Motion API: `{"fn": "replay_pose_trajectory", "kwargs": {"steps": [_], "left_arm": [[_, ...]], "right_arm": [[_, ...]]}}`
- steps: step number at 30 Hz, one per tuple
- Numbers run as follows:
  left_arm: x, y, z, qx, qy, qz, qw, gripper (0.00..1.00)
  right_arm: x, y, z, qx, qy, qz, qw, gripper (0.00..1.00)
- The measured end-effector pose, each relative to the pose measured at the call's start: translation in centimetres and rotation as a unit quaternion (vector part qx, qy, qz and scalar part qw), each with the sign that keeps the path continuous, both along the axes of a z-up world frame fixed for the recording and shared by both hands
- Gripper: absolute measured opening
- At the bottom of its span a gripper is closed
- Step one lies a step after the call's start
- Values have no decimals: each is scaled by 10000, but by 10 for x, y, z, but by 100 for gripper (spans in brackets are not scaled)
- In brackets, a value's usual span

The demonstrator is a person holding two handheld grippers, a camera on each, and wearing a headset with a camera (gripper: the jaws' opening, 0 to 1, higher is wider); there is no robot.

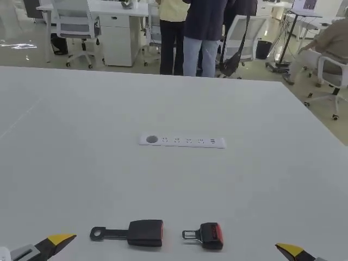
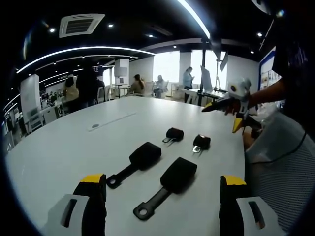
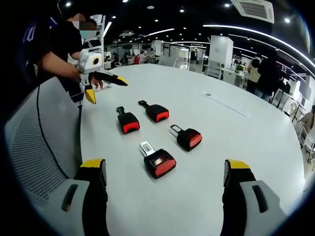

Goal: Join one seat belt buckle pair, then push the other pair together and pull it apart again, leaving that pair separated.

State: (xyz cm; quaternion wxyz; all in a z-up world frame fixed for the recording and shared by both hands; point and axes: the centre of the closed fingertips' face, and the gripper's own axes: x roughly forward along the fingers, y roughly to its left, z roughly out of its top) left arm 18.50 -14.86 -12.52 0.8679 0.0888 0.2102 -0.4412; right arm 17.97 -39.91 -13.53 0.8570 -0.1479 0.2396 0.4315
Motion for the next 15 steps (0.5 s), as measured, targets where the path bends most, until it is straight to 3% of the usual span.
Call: {"fn": "replay_pose_trajectory", "kwargs": {"steps": [15], "left_arm": [[5,-2,1,88,-2,-136,9999,96]], "right_arm": [[7,-1,2,-204,-9,210,9996,99]]}}
